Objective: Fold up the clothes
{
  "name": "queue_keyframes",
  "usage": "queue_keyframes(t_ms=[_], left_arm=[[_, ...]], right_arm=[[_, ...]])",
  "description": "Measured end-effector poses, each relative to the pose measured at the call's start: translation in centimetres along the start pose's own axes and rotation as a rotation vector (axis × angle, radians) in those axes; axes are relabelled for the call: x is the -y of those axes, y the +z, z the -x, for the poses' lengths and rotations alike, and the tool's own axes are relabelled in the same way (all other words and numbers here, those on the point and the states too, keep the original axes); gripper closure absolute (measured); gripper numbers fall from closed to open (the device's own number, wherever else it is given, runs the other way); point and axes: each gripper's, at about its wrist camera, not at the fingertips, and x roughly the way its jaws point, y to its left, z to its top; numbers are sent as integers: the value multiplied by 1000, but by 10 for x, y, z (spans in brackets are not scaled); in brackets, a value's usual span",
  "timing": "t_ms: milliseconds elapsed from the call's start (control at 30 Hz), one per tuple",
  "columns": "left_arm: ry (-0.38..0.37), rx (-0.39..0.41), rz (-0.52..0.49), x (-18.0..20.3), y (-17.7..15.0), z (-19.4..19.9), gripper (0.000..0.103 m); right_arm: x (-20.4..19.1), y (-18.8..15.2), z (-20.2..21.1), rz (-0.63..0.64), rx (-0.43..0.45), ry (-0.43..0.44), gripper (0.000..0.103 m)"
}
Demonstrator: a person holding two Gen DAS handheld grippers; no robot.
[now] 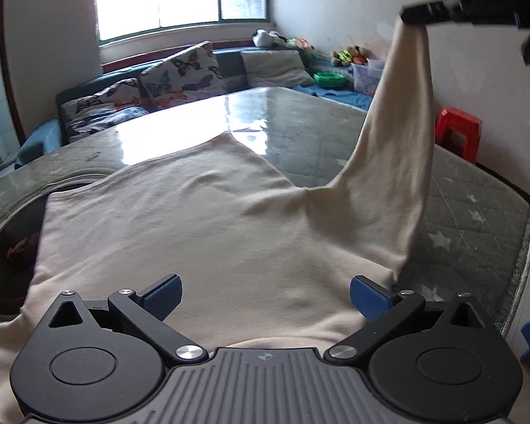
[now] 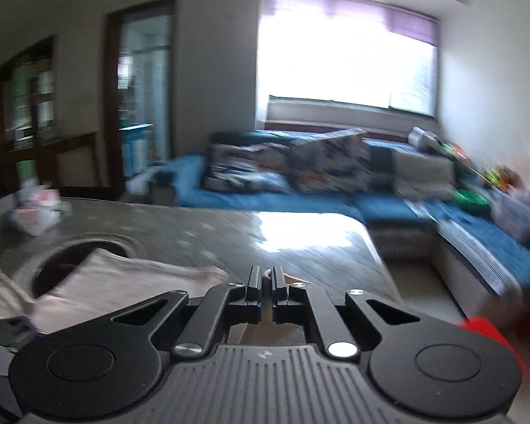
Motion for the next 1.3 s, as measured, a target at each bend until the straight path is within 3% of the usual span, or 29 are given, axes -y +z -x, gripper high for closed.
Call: queue_keyframes(t_ms=[167,333,533,700,933,1100,1300], left_arm=[[40,34,67,-31,-9,23,0],[95,58,149,-65,-25,43,0],[146,56,216,-91,-42,60,0],[160,53,247,-99,-50,67,0],[179,59,244,-97,-50,68,0],[190,99,236,-95,-43,70,1],[185,101,217,-89,-32,62,1]], right_arm=[[-61,29,-15,113,15,139,99],[-132,34,-38,205,-12,271,99],[-199,13,-70,274,-103,379,99],[-227,-12,-93,270,-194,441,97],[-210,-22,-89,291,-206,427,68],[-165,-43,-81,273,-276,341,66],[-128,-75,-71,211,-341,333,66]])
